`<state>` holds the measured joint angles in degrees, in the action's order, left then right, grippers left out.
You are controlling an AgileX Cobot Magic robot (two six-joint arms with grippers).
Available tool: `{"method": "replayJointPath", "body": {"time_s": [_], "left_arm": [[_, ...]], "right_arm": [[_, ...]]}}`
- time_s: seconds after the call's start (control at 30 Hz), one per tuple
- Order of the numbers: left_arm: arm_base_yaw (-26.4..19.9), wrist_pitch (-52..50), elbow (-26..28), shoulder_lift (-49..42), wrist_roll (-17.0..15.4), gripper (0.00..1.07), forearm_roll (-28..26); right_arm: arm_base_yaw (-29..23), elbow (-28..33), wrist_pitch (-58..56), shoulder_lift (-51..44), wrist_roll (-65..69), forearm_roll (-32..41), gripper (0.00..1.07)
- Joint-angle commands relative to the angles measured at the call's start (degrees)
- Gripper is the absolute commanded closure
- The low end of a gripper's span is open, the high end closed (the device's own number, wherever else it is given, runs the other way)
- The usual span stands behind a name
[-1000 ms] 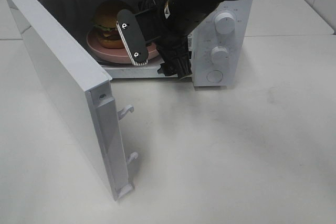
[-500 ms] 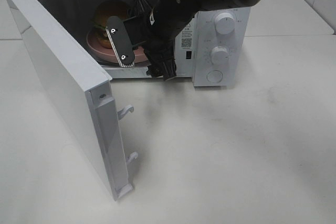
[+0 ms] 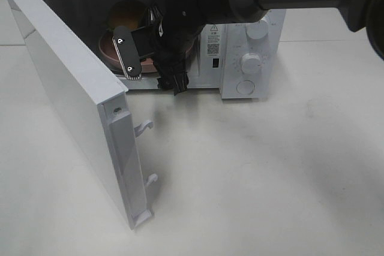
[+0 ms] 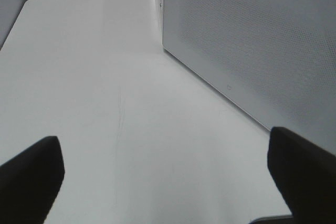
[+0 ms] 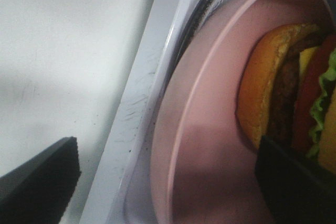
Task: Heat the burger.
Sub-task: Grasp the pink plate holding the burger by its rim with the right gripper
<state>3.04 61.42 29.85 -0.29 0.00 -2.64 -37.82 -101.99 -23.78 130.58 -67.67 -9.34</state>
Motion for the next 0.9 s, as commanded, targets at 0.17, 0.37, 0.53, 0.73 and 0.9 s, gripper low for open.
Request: {"method": "replayJointPath", "body": {"time_s": [0.17, 0.37, 0.53, 0.73, 0.9], "left_arm": [[-0.11, 0.06, -0.29, -0.23, 0.00, 0.09, 0.23], [-0.11, 0.06, -0.29, -0.23, -0.40, 0.09, 2.01], [-0.11, 0.06, -0.29, -0.23, -0.40, 0.09, 2.06], [-0.11, 0.06, -0.29, -0.23, -0.40, 0.09, 2.06], [-0.11, 0.06, -0.29, -0.23, -0.40, 0.09, 2.06]], "right_arm": [[-0.17, -7.05, -4.18, 3.32, 1.32, -0.11, 0.22], [1.32, -12.03, -6.30, 6.42, 1.43, 1.55, 0.23], [1.78, -13.69, -6.59, 7.85, 1.32, 3.04, 0.25], [2.46, -14.55, -6.93, 9.63, 1.09, 4.41, 0.35], [3.09, -14.55, -6.99, 10.08, 1.09, 4.76, 0.52]]}}
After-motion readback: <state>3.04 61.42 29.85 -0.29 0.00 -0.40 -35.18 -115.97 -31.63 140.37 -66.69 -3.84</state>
